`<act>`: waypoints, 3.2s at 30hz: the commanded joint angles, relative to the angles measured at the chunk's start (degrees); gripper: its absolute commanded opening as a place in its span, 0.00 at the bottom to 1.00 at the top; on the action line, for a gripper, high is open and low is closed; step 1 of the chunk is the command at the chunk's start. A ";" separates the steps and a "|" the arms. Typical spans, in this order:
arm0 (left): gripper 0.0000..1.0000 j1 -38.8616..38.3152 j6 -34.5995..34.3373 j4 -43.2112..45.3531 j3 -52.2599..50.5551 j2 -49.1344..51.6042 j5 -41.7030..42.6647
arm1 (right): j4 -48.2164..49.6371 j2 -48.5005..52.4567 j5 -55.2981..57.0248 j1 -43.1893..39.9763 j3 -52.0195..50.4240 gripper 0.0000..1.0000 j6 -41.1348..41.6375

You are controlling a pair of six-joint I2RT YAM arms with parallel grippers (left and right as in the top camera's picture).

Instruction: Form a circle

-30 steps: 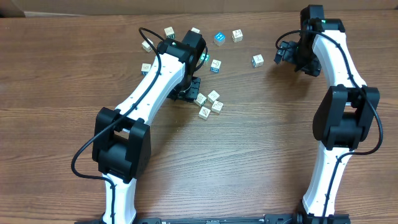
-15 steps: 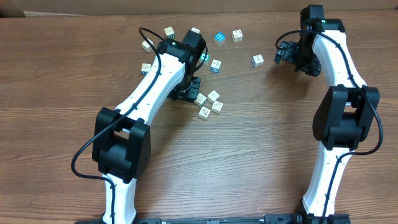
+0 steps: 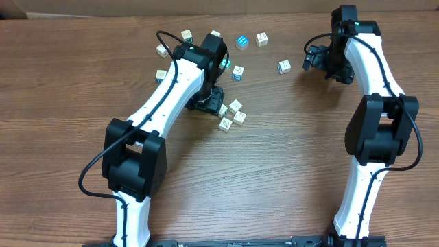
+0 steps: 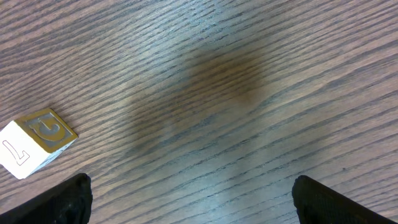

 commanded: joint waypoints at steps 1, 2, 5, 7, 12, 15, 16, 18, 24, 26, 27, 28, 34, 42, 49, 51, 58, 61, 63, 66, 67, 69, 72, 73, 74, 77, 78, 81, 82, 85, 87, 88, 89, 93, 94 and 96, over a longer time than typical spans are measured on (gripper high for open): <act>0.75 0.07 4.52 -0.17 -0.68 0.07 4.68 | 0.11 -1.40 0.13 -0.02 1.25 1.00 0.26; 0.76 0.09 4.68 -0.17 -0.68 0.07 4.81 | 0.09 -1.40 0.13 -0.02 1.25 1.00 0.26; 0.79 0.09 4.66 -0.15 -0.68 0.07 4.79 | 0.09 -1.40 0.13 0.00 1.25 1.00 0.26; 0.80 0.09 4.66 -0.04 -0.68 0.07 4.79 | 0.09 -1.40 0.13 -0.02 1.25 1.00 0.26; 0.80 0.09 4.61 0.74 -0.68 0.07 4.81 | 0.09 -1.40 0.13 -0.02 1.25 1.00 0.26; 0.78 0.09 4.61 0.72 -0.68 0.07 4.87 | 0.09 -1.40 0.13 0.00 1.25 1.00 0.26; 0.78 0.09 4.61 0.70 -0.68 0.07 4.94 | 0.09 -1.40 0.13 0.00 1.25 1.00 0.26; 0.77 0.09 4.61 0.61 -0.68 0.07 4.94 | 0.09 -1.40 0.13 -0.02 1.25 1.00 0.26; 0.76 0.09 4.55 0.31 -0.68 0.07 4.92 | 0.09 -1.40 0.13 -0.02 1.25 1.00 0.26; 0.73 0.09 3.93 0.28 -0.68 0.07 4.92 | 0.09 -1.40 0.13 -0.02 1.25 1.00 0.26; 0.72 0.09 3.52 0.28 -0.68 0.07 4.92 | 0.09 -1.40 0.13 -0.02 1.25 1.00 0.26; 0.70 0.09 3.50 0.26 -0.68 0.07 4.94 | 0.09 -1.40 0.13 0.00 1.25 1.00 0.26; 0.65 0.07 1.38 0.26 -0.68 0.07 4.94 | 0.09 -1.40 0.13 -0.02 1.25 1.00 0.26; 0.67 0.07 1.40 0.07 -1.07 0.07 4.92 | 0.09 -1.40 0.13 0.00 1.25 1.00 0.26; 0.66 0.09 1.42 0.31 -3.30 0.07 4.90 | 0.09 -1.40 0.13 0.00 1.25 1.00 0.26; 0.66 0.09 1.40 0.33 -3.45 0.07 4.90 | 0.11 -1.40 0.13 0.00 1.25 1.00 0.26; 0.67 0.09 1.40 1.01 -3.48 0.09 4.90 | 0.09 -1.40 0.13 -0.02 1.25 1.00 0.26; 0.69 0.09 1.42 1.01 -3.48 0.07 4.90 | 0.09 -1.40 0.13 0.00 1.25 1.00 0.26; 0.70 0.09 1.40 1.01 -3.48 0.09 4.90 | 0.09 -1.40 0.15 -0.02 1.25 1.00 0.26; 0.71 0.07 1.40 1.01 -3.48 0.09 4.90 | 0.09 -1.40 0.13 -0.02 1.25 1.00 0.26; 0.71 0.07 1.40 1.01 -3.48 0.09 4.90 | 0.09 -1.40 0.13 -0.02 1.25 1.00 0.26; 0.71 0.09 1.42 1.01 -3.48 0.09 4.90 | 0.11 -1.40 0.13 -0.02 1.25 1.00 0.26; 0.71 0.09 1.42 1.01 -3.48 0.09 4.87 | 0.09 -1.40 0.13 0.00 1.25 1.00 0.26; 0.71 0.09 1.42 1.01 -3.48 0.09 4.87 | 0.09 -1.40 0.13 -0.02 1.25 1.00 0.26; 0.71 0.09 1.42 1.03 -3.48 0.09 4.87 | 0.09 -1.40 0.13 0.00 1.25 1.00 0.26; 0.71 0.07 1.42 1.16 -3.48 0.09 4.90 | 0.09 -1.40 0.13 -0.02 1.25 1.00 0.26; 0.71 0.07 1.42 1.18 -3.48 0.09 4.90 | 0.09 -1.40 0.13 -0.02 1.25 1.00 0.26; 0.71 0.09 1.42 1.20 -3.48 0.09 4.90 | 0.09 -1.40 0.13 0.00 1.25 1.00 0.26; 0.71 0.09 1.40 1.22 -3.48 0.09 4.90 | 0.09 -1.40 0.13 0.00 1.25 1.00 0.26; 0.71 0.09 1.42 1.22 -3.48 0.09 4.90 | 0.09 -1.40 0.13 0.00 1.25 1.00 0.26; 0.71 0.07 1.42 1.22 -3.48 0.09 4.90 | 0.09 -1.40 0.13 0.00 1.25 1.00 0.26; 0.71 0.09 1.42 1.25 -3.48 0.09 4.90 | 0.09 -1.40 0.13 0.00 1.25 1.00 0.26; 0.71 0.09 1.42 1.36 -3.48 0.09 4.90 | 0.09 -1.40 0.13 -0.02 1.25 1.00 0.26; 0.71 0.09 1.42 1.75 -3.48 0.09 4.90 | 0.09 -1.40 0.13 0.00 1.25 1.00 0.26; 0.71 0.09 1.42 1.84 -3.48 0.09 4.90 | 0.09 -1.40 0.13 -0.02 1.25 1.00 0.26; 0.71 0.09 1.44 1.84 -3.48 0.09 4.90 | 0.09 -1.40 0.15 -0.02 1.25 1.00 0.26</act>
